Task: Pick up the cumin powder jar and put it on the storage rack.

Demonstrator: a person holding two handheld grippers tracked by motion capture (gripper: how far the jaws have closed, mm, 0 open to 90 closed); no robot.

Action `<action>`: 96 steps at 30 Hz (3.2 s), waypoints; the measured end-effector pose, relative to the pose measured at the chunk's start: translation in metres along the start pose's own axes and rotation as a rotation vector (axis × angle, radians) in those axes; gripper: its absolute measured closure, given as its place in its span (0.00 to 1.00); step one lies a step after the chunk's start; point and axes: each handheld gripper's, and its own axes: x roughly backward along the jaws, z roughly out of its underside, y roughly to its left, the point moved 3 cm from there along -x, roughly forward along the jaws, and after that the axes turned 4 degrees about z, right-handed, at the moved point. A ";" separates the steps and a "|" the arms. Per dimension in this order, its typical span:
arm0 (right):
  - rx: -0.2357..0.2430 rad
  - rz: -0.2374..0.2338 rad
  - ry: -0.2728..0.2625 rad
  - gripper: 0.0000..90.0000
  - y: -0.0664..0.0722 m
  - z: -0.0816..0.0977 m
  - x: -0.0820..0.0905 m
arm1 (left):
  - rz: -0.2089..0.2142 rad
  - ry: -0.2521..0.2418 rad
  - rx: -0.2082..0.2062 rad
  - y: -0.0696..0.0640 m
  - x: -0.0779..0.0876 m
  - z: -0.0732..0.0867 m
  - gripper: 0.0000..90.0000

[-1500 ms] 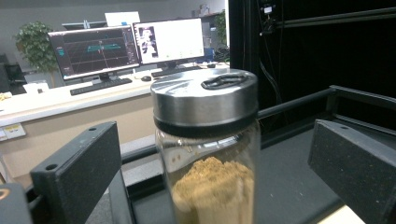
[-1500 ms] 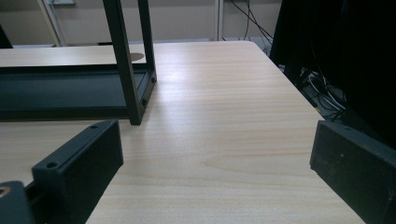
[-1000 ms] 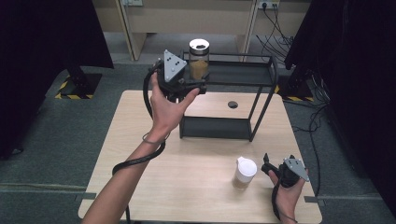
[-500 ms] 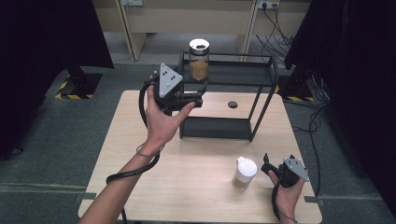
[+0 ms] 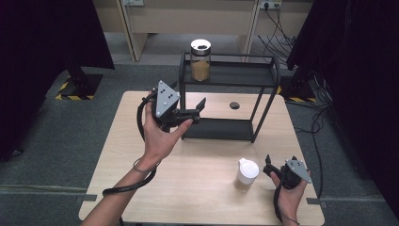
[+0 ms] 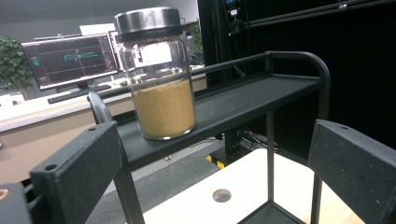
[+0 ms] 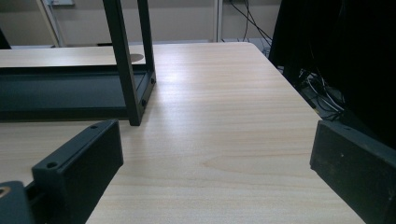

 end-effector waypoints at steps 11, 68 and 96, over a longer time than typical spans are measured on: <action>-0.001 0.001 0.000 0.03 0.000 0.000 0.000 | 0.000 -0.005 -0.006 -0.004 0.011 0.024 0.02; 0.013 0.002 -0.007 0.03 0.002 0.001 0.001 | -0.031 0.149 0.100 -0.022 0.033 0.173 0.02; 0.017 0.002 -0.014 0.03 0.002 0.002 0.001 | -0.017 0.226 0.163 -0.030 0.036 0.218 0.04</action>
